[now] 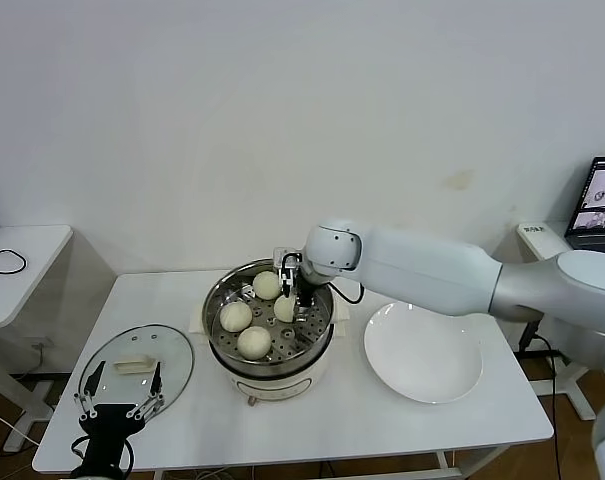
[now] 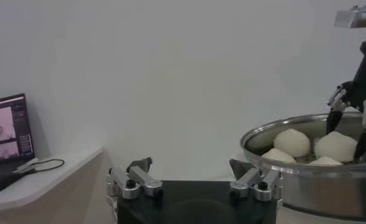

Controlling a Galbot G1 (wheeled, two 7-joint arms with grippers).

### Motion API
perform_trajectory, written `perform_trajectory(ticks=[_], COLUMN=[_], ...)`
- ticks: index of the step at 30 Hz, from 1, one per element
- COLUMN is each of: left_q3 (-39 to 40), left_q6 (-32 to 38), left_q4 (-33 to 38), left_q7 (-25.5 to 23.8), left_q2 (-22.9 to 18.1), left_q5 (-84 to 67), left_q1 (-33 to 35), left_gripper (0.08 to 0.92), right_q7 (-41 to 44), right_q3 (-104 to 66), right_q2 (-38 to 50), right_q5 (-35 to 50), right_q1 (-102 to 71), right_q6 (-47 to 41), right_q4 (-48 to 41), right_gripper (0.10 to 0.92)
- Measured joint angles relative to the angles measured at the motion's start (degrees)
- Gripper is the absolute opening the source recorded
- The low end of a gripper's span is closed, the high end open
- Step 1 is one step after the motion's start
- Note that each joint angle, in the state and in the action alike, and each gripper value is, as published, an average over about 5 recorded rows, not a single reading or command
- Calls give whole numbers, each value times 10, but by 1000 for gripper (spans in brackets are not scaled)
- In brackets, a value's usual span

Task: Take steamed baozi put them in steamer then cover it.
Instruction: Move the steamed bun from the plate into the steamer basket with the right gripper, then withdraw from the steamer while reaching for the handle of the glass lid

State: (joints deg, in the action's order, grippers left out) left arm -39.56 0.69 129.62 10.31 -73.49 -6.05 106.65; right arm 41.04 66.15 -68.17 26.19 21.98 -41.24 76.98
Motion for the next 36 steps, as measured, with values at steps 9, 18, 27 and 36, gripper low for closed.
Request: perform_trajectory(ticks=[9,18,27,36], left_q3=[1,3,6,9], left_q6=[2,7,12,12], left_q4=[-6,-12,-24,-42], left_q7=[0,-2,-1,4], left_q2=[1,2,0,4], left_q5=[0,9,18,40], left_q1=[-5,-10,-18,-31], left_gripper=[823,823,823,823], right_q7=[-11,-146,-271,-307], right_q3=[-23,-90,-288,-620], right_q2=[56,158,232,203], right_q5=[17,53,35,-24], right_q1=[11,-49,-254,-549], right_q6=[0,42,155,282], right_q4=[60,160,229,274], right_gripper=[823,823,823,823])
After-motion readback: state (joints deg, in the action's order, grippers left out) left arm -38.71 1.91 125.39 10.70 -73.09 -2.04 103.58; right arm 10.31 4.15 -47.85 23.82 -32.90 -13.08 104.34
